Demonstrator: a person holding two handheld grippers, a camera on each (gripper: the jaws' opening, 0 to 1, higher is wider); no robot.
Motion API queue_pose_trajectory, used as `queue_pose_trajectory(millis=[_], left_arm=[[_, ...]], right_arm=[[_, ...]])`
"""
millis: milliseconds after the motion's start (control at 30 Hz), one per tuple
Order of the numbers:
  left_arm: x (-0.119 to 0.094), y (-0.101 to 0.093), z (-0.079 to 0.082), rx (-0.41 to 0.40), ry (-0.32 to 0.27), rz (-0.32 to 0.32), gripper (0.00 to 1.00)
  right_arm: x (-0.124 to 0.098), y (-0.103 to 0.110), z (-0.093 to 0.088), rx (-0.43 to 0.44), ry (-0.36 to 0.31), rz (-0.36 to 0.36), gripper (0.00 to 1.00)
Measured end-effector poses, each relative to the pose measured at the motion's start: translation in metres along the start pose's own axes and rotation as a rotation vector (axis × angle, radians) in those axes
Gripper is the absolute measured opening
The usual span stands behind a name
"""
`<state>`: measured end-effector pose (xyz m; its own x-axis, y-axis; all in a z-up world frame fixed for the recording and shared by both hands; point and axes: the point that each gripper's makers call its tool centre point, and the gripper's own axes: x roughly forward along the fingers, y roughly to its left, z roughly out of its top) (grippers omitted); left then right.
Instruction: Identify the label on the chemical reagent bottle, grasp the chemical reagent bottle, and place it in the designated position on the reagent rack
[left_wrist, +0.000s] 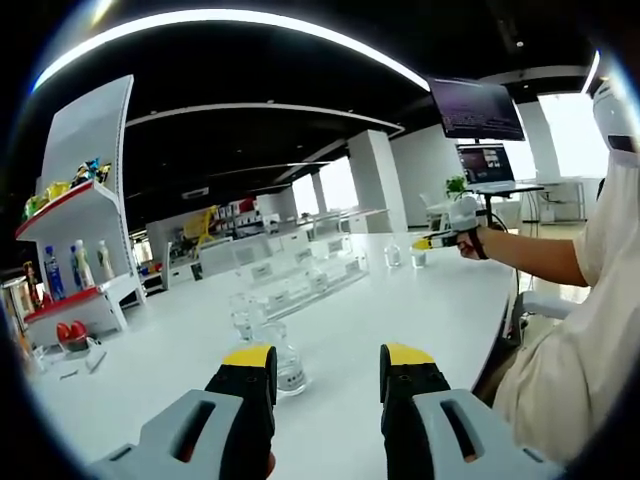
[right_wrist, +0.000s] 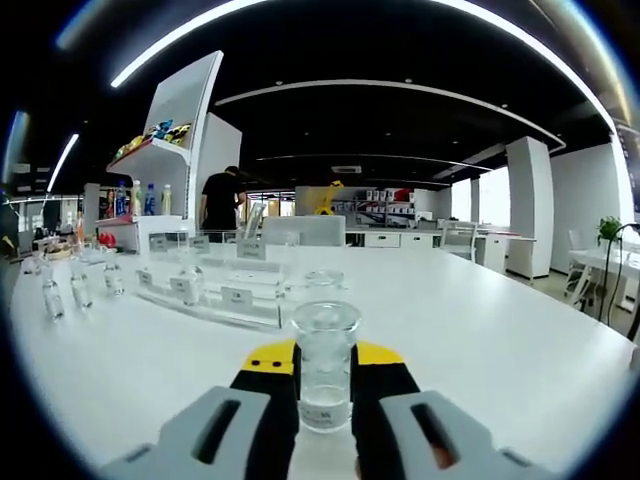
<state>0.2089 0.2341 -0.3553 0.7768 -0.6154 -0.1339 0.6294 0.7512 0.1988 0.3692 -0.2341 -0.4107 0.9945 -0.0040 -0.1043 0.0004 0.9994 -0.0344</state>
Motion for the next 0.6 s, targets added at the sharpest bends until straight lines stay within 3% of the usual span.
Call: queue_pose_trajectory(millis=[367,600], left_arm=[[0.001,0.001,0.0,-0.003,-0.002,-0.001,0.42],[0.002,0.0,-0.001,-0.002,0.002,-0.004,0.42]], right_arm=[[0.0,-0.001,0.002,0.004,-0.008,0.003,0.18],[-0.005,0.0,0.013,-0.008,-0.038,0.0,0.18]])
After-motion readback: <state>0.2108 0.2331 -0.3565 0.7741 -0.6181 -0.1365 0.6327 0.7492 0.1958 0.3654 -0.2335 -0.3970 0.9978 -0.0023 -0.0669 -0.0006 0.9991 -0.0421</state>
